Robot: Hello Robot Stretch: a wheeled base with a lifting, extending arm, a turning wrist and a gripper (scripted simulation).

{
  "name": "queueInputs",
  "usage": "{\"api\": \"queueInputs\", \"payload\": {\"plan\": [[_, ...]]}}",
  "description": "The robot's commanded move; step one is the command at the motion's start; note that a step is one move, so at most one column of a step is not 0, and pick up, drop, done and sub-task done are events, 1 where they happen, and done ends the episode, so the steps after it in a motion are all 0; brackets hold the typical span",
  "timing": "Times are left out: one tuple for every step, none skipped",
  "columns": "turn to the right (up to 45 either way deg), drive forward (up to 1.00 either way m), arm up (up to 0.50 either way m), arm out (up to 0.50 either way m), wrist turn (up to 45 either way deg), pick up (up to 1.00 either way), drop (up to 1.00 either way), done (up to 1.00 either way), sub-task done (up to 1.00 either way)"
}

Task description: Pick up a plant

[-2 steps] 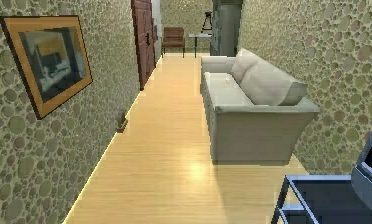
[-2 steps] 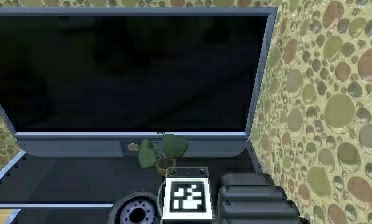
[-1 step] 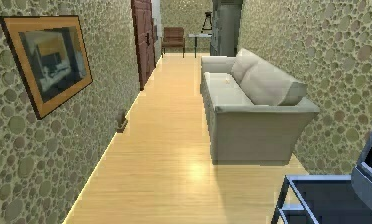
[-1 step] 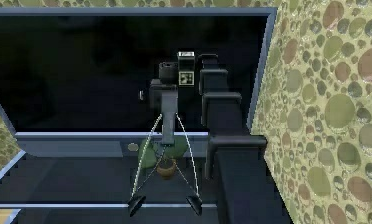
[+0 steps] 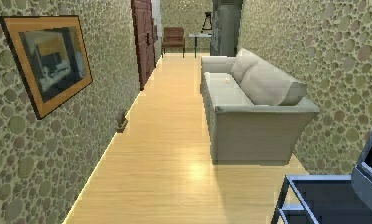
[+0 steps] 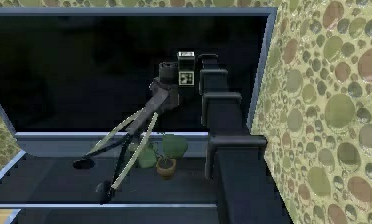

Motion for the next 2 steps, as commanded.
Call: {"api": "queueInputs", "payload": {"plan": [[0.0,0.00,0.00,0.00,45.0,0.00,0.00,0.00,0.00],[0.0,0.00,0.00,0.00,45.0,0.00,0.00,0.00,0.00]]}}
